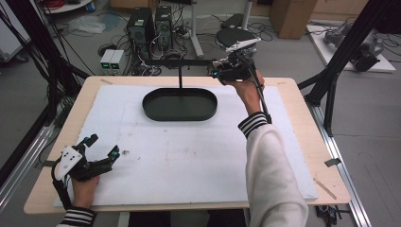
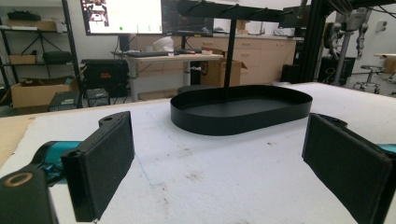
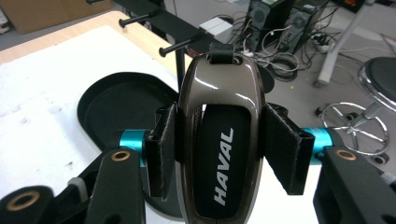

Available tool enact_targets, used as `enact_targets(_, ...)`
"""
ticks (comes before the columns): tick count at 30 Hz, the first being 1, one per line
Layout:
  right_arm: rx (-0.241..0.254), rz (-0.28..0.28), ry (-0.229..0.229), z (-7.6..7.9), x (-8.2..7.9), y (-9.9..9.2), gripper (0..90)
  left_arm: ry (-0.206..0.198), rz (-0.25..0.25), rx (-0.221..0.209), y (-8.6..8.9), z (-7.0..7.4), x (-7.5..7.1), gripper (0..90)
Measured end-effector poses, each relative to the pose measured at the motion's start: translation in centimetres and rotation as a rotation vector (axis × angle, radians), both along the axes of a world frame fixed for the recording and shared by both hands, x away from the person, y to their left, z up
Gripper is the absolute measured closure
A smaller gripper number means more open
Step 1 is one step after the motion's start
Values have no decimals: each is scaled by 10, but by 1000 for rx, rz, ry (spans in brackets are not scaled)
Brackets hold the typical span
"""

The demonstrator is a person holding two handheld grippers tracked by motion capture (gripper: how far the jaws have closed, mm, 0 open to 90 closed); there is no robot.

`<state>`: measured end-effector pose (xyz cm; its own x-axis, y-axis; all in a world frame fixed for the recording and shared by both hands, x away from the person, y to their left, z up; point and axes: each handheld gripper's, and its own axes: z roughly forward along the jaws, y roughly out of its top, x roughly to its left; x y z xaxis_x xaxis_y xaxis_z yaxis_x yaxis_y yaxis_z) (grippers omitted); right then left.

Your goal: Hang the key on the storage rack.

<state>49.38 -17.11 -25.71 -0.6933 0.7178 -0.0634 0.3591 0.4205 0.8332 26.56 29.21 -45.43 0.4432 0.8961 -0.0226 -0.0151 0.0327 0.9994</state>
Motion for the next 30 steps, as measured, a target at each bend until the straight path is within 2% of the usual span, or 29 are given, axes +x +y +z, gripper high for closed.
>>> enact_targets(5,-10,-18,-3,-4,3,4,480,0,0,1,0,0,0,96)
enact_targets(8,9,-26,-7,-5,4,6,480,0,0,2,0,0,0,95)
enact_targets(13,2,-49,-47,-7,3,13,480,1,0,1,0,0,0,96)
enact_targets(16,10,-69,-47,-7,5,15,479,2,0,3,0,0,0,96)
enact_targets(23,25,-74,-54,-6,10,20,480,3,-1,2,1,0,0,96)
enact_targets(30,9,-77,-69,-2,16,22,480,3,-1,-2,1,0,0,96)
